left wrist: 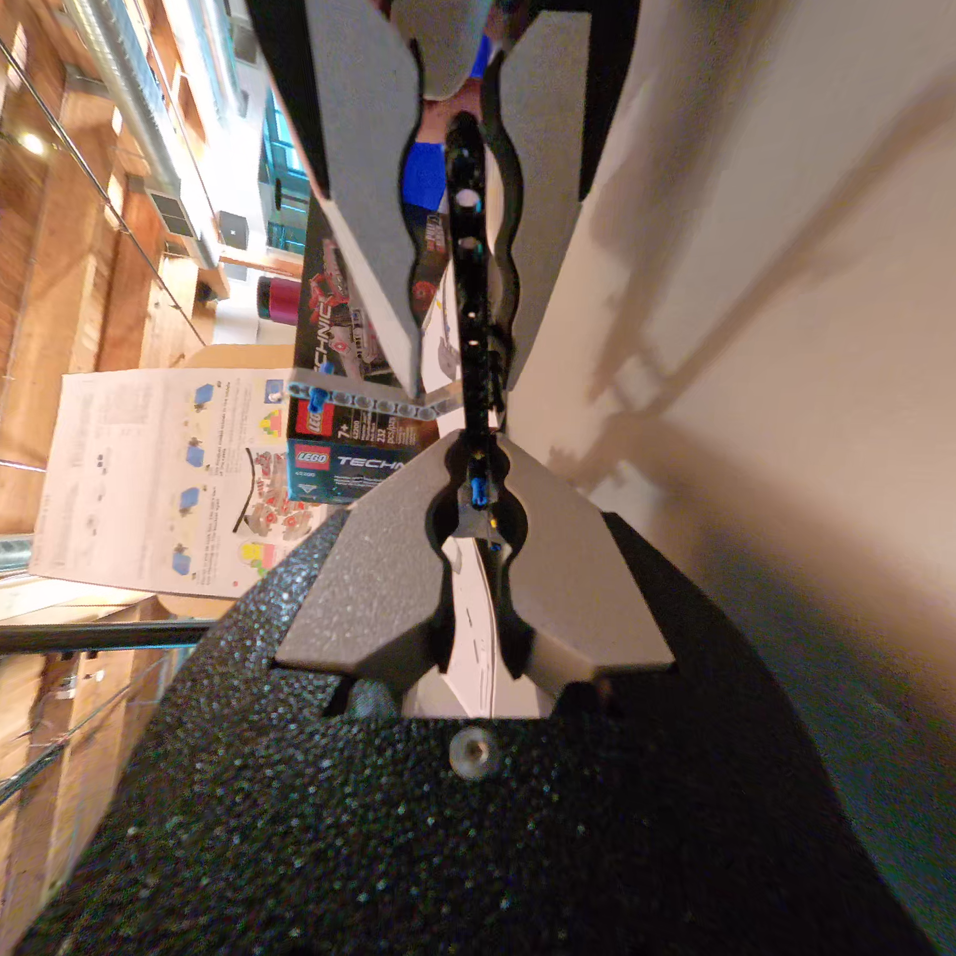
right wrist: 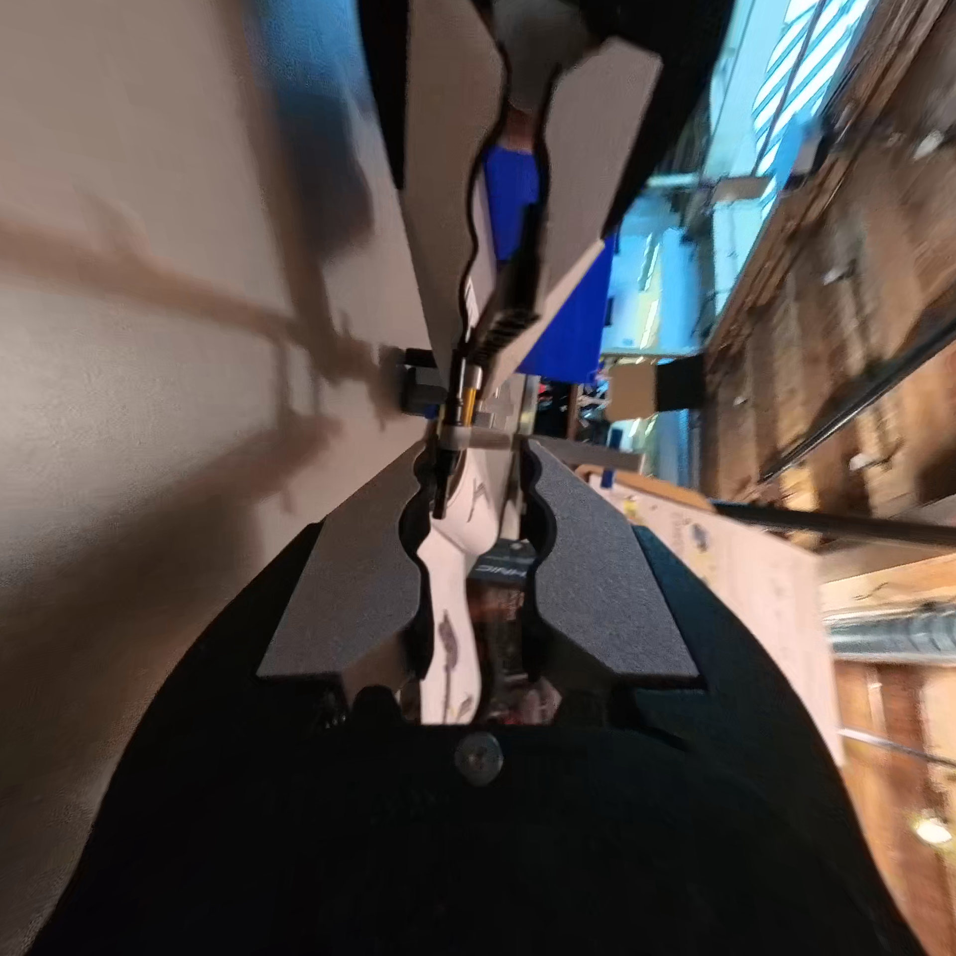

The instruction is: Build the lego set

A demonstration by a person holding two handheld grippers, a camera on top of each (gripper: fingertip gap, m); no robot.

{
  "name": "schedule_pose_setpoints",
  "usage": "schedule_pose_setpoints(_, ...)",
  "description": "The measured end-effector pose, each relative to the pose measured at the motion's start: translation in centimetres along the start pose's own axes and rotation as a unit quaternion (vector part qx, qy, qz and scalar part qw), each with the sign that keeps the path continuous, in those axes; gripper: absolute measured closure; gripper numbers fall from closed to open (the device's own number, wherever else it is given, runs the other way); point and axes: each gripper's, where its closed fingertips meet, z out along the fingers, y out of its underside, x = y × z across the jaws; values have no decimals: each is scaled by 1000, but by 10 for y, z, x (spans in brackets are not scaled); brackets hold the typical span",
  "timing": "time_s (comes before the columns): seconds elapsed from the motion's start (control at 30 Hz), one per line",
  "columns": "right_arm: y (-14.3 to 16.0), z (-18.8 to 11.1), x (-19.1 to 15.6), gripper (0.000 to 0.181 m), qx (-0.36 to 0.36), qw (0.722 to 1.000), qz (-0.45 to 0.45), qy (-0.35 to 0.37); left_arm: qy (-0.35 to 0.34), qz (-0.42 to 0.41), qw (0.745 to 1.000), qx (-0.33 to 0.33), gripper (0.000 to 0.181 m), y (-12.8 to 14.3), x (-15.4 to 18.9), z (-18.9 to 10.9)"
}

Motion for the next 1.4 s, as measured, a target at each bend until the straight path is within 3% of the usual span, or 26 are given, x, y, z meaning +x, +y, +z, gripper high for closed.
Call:
schedule_pose_setpoints(0.13, -1, 3, -1, 162, -5, 1000, -27, 7, 4, -17, 1000, 11, 176, 1, -2, 1)
schedule_pose_setpoints(0.17, -1, 3, 0, 32, -5, 1000, -22, 7, 2, -20, 1000, 17, 176, 1, -3, 1)
schedule_pose_setpoints(0.2, -2, 2, 3, 37, -3, 1000, -19, 11, -1, -24, 999, 24, 176, 1, -4, 0)
schedule_pose_setpoints(0.33, -4, 0, 2, 21, 4, 1000, -6, -9, -10, -33, 999, 29, 176, 0, -4, -1)
schedule_pose_setpoints(0.43, -4, -1, 1, 172, 5, 999, 18, -33, -14, -32, 999, 28, 176, 0, -3, -1)
schedule_pose_setpoints(0.73, 2, -4, -5, 171, -16, 988, 98, -115, -37, 34, 999, 8, 175, -2, -1, 5)
schedule_pose_setpoints(0.87, 0, -8, -3, 171, 2, 985, 124, -122, -36, 10, 999, 24, 175, -4, -2, 5)
schedule_pose_setpoints(1.07, -6, -4, -11, 160, 7, 997, 27, -78, -33, 23, 999, 10, 177, 4, 1, 7)
schedule_pose_setpoints(1.33, -12, -7, 0, 157, 20, 999, -16, -31, -34, -11, 999, 18, 176, 5, -3, 7)
schedule_pose_setpoints(1.4, -7, -7, -5, 171, 15, 998, 19, -53, -35, -20, 999, 16, 176, 6, -5, 8)
